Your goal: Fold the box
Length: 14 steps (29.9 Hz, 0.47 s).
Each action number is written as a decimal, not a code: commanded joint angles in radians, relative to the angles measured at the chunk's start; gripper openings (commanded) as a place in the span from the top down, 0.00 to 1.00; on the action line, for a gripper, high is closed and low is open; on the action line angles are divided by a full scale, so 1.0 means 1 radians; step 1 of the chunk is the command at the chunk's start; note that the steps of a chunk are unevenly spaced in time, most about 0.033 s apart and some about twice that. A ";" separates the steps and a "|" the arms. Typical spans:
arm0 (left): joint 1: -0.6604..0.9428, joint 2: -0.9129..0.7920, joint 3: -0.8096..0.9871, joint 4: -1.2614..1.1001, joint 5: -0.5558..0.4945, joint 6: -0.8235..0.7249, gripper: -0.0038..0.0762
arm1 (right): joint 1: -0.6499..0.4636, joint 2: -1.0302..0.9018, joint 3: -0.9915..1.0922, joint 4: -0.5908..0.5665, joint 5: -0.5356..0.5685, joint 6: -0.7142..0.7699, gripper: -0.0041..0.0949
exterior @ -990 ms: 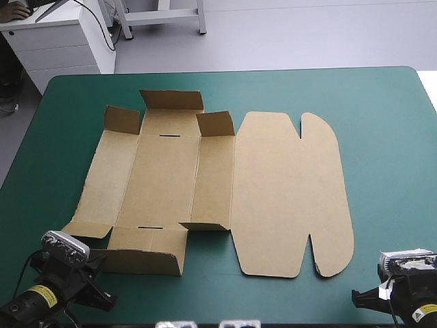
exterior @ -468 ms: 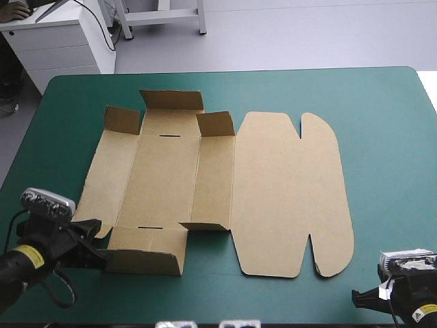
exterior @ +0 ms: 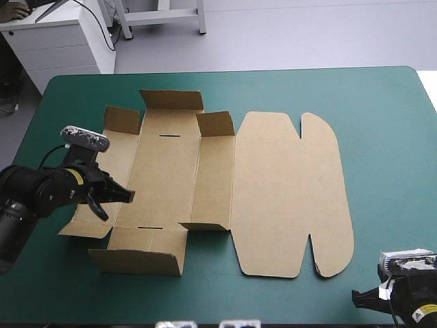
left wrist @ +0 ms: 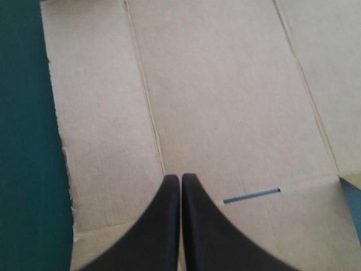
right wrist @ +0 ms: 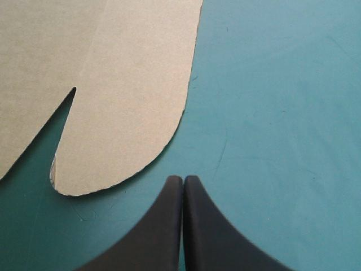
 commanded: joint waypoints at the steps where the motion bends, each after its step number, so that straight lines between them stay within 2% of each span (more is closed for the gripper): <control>1: 0.116 0.066 -0.085 -0.072 -0.071 0.044 0.96 | 0.002 0.023 -0.024 0.006 -0.060 0.001 0.97; 9: 0.516 0.215 -0.141 -0.549 -0.028 0.370 0.96 | 0.002 0.023 -0.024 0.006 -0.060 0.001 0.97; 14: 0.718 0.292 -0.141 -0.638 0.047 0.469 0.96 | 0.002 0.023 -0.024 0.006 -0.060 0.001 0.97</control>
